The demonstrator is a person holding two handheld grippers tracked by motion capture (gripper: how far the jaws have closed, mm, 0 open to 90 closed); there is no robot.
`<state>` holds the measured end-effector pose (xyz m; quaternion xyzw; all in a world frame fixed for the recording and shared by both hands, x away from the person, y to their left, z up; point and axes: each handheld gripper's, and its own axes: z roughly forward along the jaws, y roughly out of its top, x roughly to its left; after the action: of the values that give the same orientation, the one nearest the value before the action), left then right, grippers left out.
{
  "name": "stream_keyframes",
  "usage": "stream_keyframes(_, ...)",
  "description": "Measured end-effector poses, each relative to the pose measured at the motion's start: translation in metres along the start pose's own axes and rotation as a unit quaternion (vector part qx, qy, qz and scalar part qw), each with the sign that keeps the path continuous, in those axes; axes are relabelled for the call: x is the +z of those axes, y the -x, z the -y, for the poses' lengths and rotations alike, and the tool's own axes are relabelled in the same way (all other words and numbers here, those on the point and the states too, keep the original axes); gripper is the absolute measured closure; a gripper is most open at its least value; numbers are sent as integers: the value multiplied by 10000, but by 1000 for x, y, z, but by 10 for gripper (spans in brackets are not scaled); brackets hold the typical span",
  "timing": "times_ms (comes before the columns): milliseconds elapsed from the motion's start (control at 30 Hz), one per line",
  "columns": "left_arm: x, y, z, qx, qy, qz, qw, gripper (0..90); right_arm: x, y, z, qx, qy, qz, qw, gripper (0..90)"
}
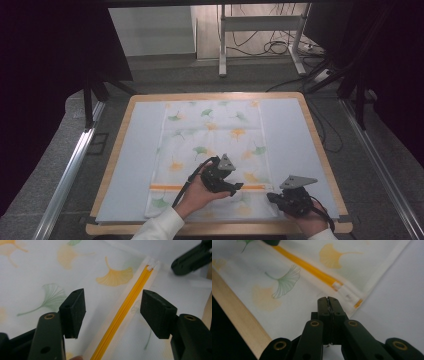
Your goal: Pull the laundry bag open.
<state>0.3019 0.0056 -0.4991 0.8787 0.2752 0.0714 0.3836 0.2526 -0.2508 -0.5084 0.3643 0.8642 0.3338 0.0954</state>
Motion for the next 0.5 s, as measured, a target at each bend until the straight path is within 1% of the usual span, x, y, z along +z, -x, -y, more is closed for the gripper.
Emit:
stream_keyframes(33,2,1,-2,16,-2,23,10000,385,0,0,0,0,0,0,10000,886)
stream_keyframes(133,11,7,-9,92,-33,121,9999,405,4,-6,1,-137,-158,-81,9997,886)
stream_keyframes(167,13,8,-11,108,-19,136,9998,407,4,-7,1,-146,-160,-87,9997,886)
stream_keyframes(267,20,12,-19,347,-92,189,9992,410,3,-7,2,-151,-190,-101,9997,886)
stream_keyframes(400,27,18,-27,498,-77,315,9982,425,4,-8,4,-142,-257,-113,9995,886)
stream_keyframes(467,31,21,-30,510,-72,357,9980,436,4,-9,5,-155,-274,-119,9994,886)
stream_keyframes(500,31,20,-32,621,-146,358,9973,444,4,-9,5,-153,-276,-121,9994,886)
